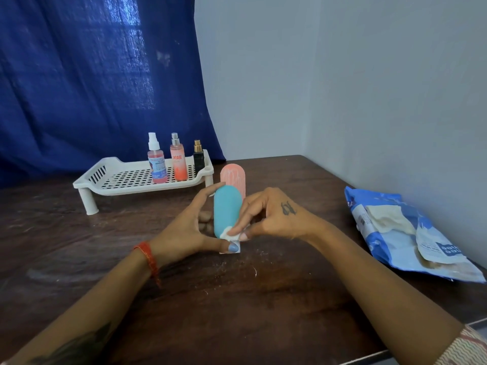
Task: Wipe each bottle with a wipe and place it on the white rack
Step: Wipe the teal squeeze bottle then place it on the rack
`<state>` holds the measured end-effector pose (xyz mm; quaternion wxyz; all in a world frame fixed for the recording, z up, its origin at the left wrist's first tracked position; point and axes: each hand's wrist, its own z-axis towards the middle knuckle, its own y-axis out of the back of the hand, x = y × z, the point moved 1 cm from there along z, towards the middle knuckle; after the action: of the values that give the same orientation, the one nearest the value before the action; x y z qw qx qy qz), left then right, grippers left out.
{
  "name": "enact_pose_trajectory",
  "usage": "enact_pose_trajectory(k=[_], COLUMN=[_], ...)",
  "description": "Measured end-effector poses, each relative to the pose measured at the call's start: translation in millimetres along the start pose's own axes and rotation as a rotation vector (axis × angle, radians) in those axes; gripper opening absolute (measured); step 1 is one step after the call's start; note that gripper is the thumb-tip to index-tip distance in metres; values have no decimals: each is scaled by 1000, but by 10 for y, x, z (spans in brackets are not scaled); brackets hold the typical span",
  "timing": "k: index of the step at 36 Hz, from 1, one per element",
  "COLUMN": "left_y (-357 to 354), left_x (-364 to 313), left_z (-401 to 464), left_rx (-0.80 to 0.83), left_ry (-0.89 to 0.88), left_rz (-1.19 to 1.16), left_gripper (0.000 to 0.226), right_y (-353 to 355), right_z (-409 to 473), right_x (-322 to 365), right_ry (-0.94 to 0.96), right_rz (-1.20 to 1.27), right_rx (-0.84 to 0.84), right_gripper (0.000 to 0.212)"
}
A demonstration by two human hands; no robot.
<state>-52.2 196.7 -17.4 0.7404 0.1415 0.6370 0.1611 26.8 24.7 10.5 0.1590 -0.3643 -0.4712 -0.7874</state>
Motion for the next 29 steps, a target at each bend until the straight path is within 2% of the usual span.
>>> enact_pose_trajectory(k=[2, 4, 6, 10, 13, 16, 25, 29], left_y=[9, 17, 21, -1, -13, -16, -24, -32], left_x=[12, 12, 14, -7, -17, -25, -38, -46], left_z=[2, 1, -1, -14, -16, -21, -28, -28], left_rx=[-2, -3, -9, -8, -9, -15, -14, -13], left_ry=[0, -1, 3, -24, -41, -48, -45, -54], left_rz=[-1, -8, -14, -13, -3, -11, -11, -10], left_gripper=[112, 111, 115, 107, 106, 106, 106, 106], right_y=[1, -26, -64, -71, -74, -90, -108, -100], right_z=[-9, -3, 16, 65, 88, 90, 49, 34], right_x=[2, 4, -10, -72, -119, -111, 5, 27], right_ry=[-13, 26, 78, 175, 211, 190, 81, 78], right_rz=[-13, -41, -89, -210, -299, -296, -125, -134], right_rx=[10, -49, -178, -490, -606, -552, -90, -66], right_gripper=[22, 22, 21, 17, 19, 21, 20, 19])
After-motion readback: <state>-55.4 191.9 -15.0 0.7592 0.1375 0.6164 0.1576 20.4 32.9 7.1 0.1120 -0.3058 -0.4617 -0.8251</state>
